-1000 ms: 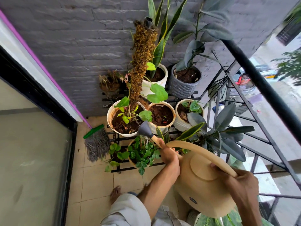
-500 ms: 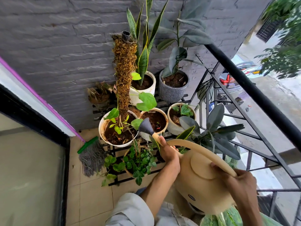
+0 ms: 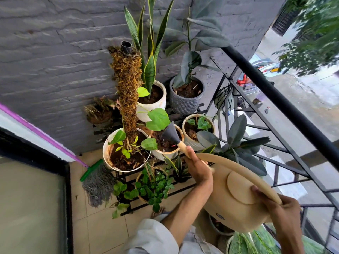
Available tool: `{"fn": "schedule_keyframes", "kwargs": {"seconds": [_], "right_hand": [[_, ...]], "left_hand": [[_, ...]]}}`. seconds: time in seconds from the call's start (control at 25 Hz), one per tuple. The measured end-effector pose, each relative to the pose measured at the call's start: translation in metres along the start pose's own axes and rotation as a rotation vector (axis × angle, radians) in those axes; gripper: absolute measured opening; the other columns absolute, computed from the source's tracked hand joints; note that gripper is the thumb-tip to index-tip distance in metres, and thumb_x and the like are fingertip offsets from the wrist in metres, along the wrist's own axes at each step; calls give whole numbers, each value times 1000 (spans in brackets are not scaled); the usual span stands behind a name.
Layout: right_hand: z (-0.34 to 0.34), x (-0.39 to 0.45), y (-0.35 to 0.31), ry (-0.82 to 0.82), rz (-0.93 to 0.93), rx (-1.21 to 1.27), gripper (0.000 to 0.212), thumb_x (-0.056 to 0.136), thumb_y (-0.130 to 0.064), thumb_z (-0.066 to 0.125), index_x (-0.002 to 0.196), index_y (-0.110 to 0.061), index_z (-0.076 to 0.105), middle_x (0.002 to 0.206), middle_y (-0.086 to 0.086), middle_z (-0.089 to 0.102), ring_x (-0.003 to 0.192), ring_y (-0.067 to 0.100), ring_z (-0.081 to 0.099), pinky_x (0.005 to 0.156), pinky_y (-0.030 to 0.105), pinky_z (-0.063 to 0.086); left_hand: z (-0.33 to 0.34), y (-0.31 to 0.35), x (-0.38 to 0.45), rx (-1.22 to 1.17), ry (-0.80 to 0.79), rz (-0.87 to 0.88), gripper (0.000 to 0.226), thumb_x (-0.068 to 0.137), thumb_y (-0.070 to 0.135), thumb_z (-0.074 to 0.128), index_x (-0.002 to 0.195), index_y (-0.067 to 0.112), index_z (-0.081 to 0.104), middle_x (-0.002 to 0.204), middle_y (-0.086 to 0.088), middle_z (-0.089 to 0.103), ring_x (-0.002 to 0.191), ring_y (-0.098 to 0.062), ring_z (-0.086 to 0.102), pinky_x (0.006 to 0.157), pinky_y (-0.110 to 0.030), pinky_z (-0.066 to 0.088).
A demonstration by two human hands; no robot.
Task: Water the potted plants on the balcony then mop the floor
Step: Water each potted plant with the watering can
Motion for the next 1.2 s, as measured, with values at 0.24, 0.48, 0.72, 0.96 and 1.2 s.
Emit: {"fn": "schedule_keyframes", "kwargs": {"seconds": [0.24, 0.48, 0.72, 0.96, 1.2], "right_hand": [[-10, -20, 9, 134, 85, 26, 15, 69, -22, 94, 63, -25, 81, 45, -5, 42, 59, 16, 36, 41, 21, 24], [-14, -54, 33, 266, 163, 1, 13, 66, -32, 95, 65, -33, 83, 58, 14, 67, 64, 16, 52, 45, 17, 38], [-5, -84, 33, 417, 276, -6, 23, 62, -41, 97, 54, -31, 77, 61, 12, 72, 65, 20, 62, 63, 27, 54], [12, -93, 22, 444, 308, -152, 36, 67, -53, 91, 82, -20, 85, 64, 10, 72, 68, 27, 65, 65, 44, 54], [17, -88, 15, 448, 266, -221, 42, 67, -60, 87, 82, -21, 85, 51, 4, 66, 57, 27, 63, 52, 37, 50]], "left_hand": [[18, -7, -5, 141, -121, -97, 76, 80, 85, 41, 125, 26, 60, 90, 7, 63, 78, -13, 62, 67, -28, 50], [15, -45, -6, 205, -183, -248, 115, 35, 107, 49, 112, 24, 66, 102, -11, 68, 84, -25, 68, 65, -30, 56], [7, -61, 2, 289, -256, -387, 74, 90, 75, 52, 127, 13, 66, 97, -11, 67, 76, -25, 66, 64, -32, 55], [1, -81, 19, 355, -223, -425, 132, 19, 108, 54, 115, 19, 71, 104, -12, 72, 86, -29, 71, 84, -42, 59], [2, -70, 23, 369, -169, -429, 141, -2, 106, 47, 102, 14, 71, 91, -12, 70, 79, -29, 70, 73, -34, 57]]}}
Point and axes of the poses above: each hand's wrist, its own x-axis towards the middle knuckle, its own z-axis out of the palm, y = z × x, the point moved 5 cm from there along x, towards the middle knuckle
